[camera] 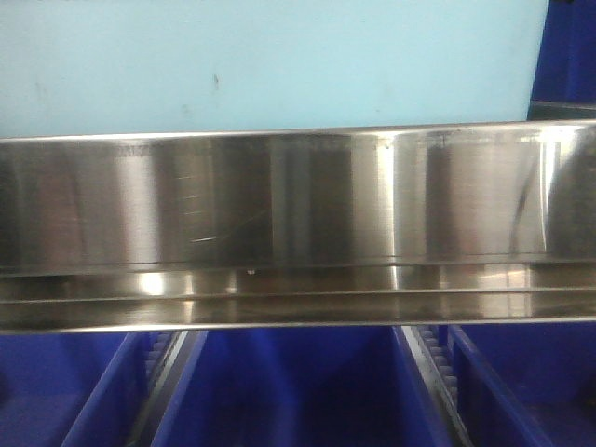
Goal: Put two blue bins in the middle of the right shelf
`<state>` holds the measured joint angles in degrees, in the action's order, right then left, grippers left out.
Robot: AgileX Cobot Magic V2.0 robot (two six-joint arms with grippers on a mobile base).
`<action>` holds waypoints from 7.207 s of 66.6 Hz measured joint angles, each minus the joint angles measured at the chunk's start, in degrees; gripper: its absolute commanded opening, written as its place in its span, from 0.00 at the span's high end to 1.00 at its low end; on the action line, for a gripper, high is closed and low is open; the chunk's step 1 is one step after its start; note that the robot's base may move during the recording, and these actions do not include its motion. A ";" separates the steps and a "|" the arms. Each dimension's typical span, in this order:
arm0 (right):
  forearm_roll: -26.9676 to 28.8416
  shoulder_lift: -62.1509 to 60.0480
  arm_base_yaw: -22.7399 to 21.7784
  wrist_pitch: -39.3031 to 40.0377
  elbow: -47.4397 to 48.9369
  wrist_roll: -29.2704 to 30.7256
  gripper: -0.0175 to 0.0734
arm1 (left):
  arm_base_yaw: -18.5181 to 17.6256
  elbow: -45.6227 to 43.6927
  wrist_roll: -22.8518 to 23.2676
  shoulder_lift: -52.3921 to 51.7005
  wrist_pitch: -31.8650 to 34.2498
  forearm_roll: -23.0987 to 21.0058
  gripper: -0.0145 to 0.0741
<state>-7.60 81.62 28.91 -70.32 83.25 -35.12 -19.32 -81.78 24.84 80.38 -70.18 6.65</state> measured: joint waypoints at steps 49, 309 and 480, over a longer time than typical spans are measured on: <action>0.43 0.00 0.00 -0.09 -0.45 0.38 0.99 | -0.02 1.07 -2.21 0.13 -0.03 -2.69 0.96; -12.87 0.99 -0.52 12.76 17.26 4.53 0.99 | -0.02 -11.59 -3.81 -0.73 21.61 8.04 0.96; -12.97 0.99 -0.57 12.61 17.26 4.53 0.99 | -0.02 -11.59 -3.81 -0.73 22.13 8.04 0.96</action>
<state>-20.57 82.61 28.35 -57.71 100.51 -30.58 -19.33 -93.37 21.03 79.65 -48.06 14.68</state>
